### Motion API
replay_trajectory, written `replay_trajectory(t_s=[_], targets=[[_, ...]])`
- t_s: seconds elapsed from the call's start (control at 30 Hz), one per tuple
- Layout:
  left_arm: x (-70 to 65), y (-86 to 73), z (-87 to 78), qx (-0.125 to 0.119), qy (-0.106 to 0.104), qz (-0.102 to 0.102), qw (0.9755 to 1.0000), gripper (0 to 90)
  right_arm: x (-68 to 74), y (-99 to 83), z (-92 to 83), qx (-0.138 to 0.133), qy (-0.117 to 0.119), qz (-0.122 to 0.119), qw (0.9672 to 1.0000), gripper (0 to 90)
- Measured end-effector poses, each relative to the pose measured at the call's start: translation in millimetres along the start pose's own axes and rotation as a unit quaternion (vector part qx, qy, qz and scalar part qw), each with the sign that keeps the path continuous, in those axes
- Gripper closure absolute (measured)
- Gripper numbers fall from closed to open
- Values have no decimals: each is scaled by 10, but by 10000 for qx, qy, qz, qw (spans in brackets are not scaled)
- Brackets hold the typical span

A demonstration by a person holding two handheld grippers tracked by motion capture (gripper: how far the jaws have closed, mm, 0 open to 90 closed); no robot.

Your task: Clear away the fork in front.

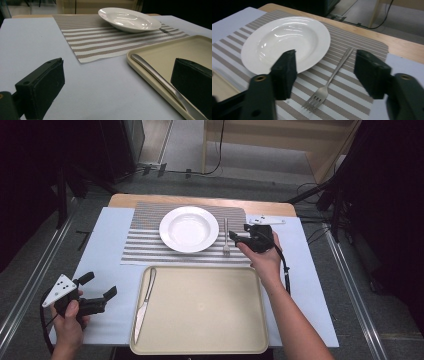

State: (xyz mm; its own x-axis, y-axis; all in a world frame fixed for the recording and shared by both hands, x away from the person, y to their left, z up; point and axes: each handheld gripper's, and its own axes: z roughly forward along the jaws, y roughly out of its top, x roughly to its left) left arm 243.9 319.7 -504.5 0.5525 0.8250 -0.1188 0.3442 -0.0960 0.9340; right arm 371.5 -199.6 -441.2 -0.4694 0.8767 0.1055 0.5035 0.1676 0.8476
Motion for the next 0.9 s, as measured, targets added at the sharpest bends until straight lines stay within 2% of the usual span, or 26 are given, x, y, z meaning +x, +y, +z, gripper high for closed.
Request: replay_trajectory(t_s=[0.17,0.23,0.3,0.4,0.47,0.53,0.63,0.7,0.9], targets=[[6,0,-2,-13,-15,-22,10000,0,1,15,140,181,44,109,9998,472],[7,-1,-4,-21,-17,-33,10000,0,-25,24,222,379,168,314,9986,488],[7,-2,-4,-23,-20,-39,10000,0,-51,31,289,529,104,398,9978,512],[8,-2,-4,-21,-19,-41,10000,0,-83,38,381,653,179,569,9961,564],[8,-2,-3,-21,-20,-38,10000,0,-92,53,451,810,121,563,9950,600],[7,-2,-1,-19,-17,-26,10000,0,-90,71,505,959,-48,479,9942,630],[4,-2,-2,1,-11,-14,10000,0,-94,110,592,1213,-234,481,9912,672],[3,-2,0,-5,-13,-2,10000,0,-99,136,655,1397,-264,511,9885,690],[5,-2,1,4,-19,-4,10000,0,-104,169,859,1904,-524,715,9777,730]])
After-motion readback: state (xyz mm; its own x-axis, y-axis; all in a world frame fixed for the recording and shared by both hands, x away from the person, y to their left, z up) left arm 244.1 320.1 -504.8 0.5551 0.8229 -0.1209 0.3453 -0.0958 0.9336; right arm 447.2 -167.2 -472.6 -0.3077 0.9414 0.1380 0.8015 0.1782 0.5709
